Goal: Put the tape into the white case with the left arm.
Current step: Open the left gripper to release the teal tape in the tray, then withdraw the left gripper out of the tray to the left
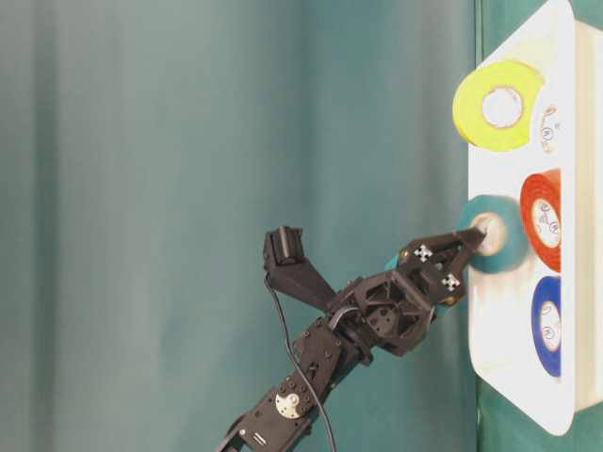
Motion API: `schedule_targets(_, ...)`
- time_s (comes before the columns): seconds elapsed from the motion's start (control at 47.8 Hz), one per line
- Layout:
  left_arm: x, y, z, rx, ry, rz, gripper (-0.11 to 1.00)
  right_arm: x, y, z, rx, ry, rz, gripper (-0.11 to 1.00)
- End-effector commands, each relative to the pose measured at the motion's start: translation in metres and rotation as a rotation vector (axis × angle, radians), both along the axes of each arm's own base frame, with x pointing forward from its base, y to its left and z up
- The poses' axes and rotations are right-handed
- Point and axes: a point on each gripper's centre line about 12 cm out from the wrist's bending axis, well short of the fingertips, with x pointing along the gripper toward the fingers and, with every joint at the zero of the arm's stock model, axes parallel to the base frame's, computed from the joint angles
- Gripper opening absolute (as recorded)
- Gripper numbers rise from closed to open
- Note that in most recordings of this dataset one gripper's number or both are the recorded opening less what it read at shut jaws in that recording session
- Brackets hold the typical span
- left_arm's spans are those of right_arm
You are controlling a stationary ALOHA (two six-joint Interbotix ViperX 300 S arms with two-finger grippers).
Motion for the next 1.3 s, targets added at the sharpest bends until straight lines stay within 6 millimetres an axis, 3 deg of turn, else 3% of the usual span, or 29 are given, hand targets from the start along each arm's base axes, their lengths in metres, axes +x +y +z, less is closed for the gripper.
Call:
schedule_targets(0.0, 0.009, -0.003, 0.022, 0.028, -0.051, -0.016, 0.66, -0.002, 0.0, -0.006, -0.007, 0.015, 0.005, -0.09)
schedule_targets(0.084, 0.009, -0.007, 0.022, 0.027, -0.05, -0.022, 0.87, -0.002, 0.001, -0.006, -0.006, 0.015, 0.006, -0.09)
schedule_targets(0.146, 0.008, -0.006, 0.022, 0.026, -0.049, -0.021, 0.95, -0.002, 0.0, -0.006, -0.006, 0.016, 0.004, -0.09)
schedule_targets(0.355, 0.002, -0.009, 0.032, 0.033, -0.064, -0.02, 0.93, -0.002, 0.001, -0.006, -0.006, 0.015, 0.006, -0.09)
schedule_targets(0.564, -0.014, -0.029, 0.045, 0.031, -0.076, -0.038, 0.93, -0.002, 0.001, -0.006, -0.006, 0.015, 0.006, -0.09)
schedule_targets(0.982, -0.05, -0.099, 0.058, 0.02, -0.085, -0.162, 0.92, -0.002, 0.001, -0.006, -0.007, 0.015, 0.007, -0.09)
schedule_targets(1.275, -0.065, -0.153, 0.055, -0.016, -0.088, -0.272, 0.92, -0.001, 0.001, -0.006, -0.007, 0.013, 0.007, -0.09)
